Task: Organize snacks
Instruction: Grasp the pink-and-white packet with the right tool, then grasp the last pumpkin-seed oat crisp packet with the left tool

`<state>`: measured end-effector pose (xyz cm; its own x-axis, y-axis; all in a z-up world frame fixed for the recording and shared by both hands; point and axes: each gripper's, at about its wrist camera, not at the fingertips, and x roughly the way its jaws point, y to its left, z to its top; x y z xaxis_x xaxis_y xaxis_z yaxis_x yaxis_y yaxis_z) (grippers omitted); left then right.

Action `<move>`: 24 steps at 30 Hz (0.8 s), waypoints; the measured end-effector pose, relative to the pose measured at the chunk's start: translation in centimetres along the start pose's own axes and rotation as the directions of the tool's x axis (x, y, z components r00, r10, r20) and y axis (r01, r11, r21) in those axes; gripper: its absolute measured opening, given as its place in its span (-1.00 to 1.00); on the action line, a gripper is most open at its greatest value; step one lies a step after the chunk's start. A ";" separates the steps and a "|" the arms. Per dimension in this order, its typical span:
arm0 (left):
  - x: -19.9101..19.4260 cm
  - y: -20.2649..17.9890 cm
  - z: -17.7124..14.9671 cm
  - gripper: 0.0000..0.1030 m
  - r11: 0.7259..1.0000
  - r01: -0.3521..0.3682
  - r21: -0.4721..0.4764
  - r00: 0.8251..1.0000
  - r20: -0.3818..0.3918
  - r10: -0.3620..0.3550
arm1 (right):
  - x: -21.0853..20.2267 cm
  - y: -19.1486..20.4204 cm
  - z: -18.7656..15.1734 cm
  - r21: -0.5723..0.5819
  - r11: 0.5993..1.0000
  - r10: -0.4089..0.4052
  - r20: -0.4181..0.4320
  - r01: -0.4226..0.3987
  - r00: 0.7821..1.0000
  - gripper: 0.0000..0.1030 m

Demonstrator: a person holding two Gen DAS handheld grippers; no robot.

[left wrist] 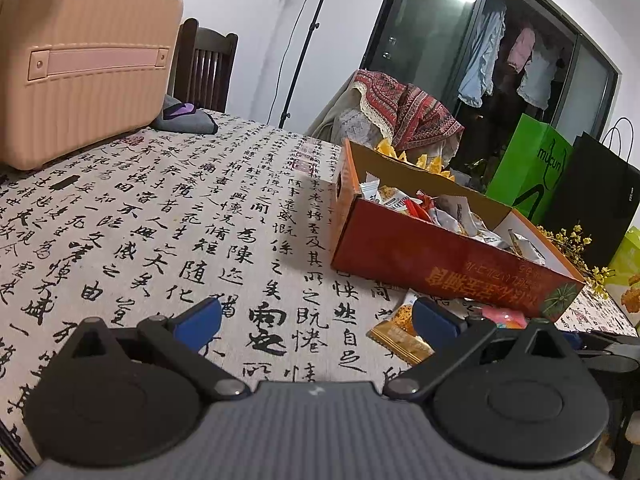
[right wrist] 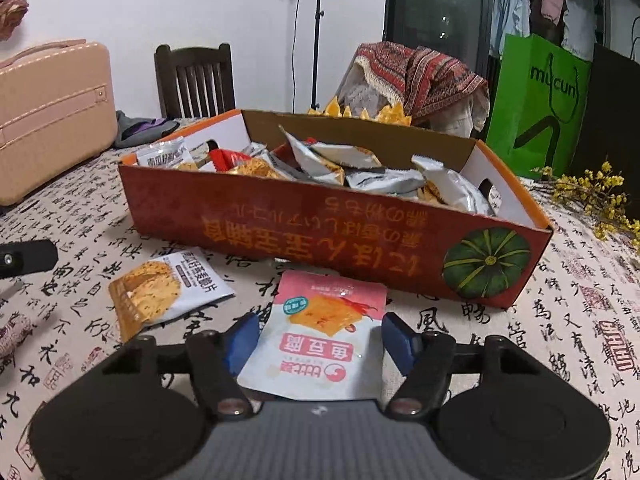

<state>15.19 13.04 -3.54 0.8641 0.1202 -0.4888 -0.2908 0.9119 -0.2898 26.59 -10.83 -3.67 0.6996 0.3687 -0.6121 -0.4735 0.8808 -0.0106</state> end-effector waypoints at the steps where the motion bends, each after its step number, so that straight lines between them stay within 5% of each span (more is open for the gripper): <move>1: 0.0 0.0 0.0 1.00 1.000 0.000 0.000 1.000 -0.001 0.000 | -0.3 -0.1 0.0 0.005 1.000 0.000 0.013 0.000 1.000 0.30; 14: 0.1 0.1 0.1 1.00 1.000 -0.015 -0.014 1.000 -0.007 0.015 | -5.5 -3.7 -1.6 0.096 0.995 -0.049 0.147 0.035 0.988 0.31; 24: -0.5 -3.4 1.4 1.00 0.989 -0.046 0.138 0.999 0.005 0.045 | -6.5 -8.8 -3.2 0.224 0.972 -0.111 0.172 0.071 0.979 0.31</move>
<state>16.31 10.47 -1.16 0.8520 0.1634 -0.4975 -0.2704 0.9508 -0.1509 24.51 -21.94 -2.08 0.8294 0.3144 -0.4617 -0.2907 0.9488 0.1239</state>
